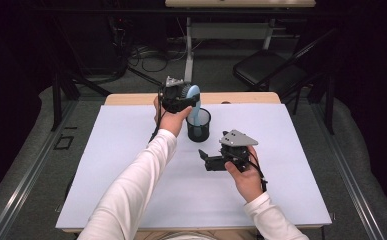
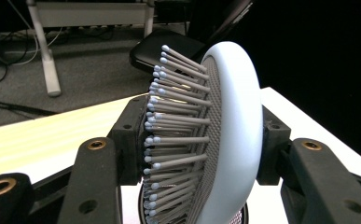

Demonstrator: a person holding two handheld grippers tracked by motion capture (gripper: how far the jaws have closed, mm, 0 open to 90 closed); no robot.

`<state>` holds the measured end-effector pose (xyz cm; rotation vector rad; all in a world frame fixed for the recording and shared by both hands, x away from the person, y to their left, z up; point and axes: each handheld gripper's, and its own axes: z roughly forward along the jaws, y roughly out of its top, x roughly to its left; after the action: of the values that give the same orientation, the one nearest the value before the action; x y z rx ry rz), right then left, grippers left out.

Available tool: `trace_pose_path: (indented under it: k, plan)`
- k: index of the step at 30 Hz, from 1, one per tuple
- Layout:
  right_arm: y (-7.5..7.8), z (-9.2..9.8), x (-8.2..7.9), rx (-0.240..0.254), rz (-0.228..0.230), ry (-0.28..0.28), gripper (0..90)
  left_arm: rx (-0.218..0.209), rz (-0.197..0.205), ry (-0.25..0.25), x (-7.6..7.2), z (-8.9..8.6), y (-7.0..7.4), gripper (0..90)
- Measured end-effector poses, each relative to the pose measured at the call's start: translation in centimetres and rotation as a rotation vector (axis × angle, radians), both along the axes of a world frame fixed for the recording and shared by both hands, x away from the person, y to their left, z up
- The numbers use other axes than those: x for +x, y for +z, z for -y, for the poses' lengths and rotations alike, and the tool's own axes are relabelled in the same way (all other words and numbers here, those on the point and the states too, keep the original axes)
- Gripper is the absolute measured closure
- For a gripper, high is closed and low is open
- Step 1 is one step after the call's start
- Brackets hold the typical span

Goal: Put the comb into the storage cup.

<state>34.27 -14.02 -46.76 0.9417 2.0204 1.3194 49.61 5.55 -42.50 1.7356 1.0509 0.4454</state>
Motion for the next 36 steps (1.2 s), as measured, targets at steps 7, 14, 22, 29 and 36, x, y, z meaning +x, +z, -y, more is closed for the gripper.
trace_pose_path:
  k: [7, 14, 22, 29, 36]
  plan:
    - [0.0, 0.0, 0.0, -0.001, 0.000, 0.000, 1.6, 0.007, 0.015, -0.001, -0.2, 0.5, -0.1, 48.0]
    - [0.0, 0.0, 0.0, 0.001, 0.000, -0.001, 1.6, 0.020, 0.031, -0.013, -0.2, 0.9, -0.1, 47.2]
    - [0.0, 0.0, 0.0, 0.002, -0.002, -0.001, 1.5, 0.008, 0.037, -0.019, -0.2, 1.1, -0.2, 45.8]
    - [0.0, 0.0, 0.0, 0.001, -0.002, -0.001, 1.6, 0.010, 0.049, -0.017, -0.2, 1.1, -0.1, 41.9]
    - [0.0, 0.0, 0.0, 0.001, -0.001, -0.001, 1.6, 0.015, 0.037, -0.011, -0.2, 1.1, -0.2, 36.5]
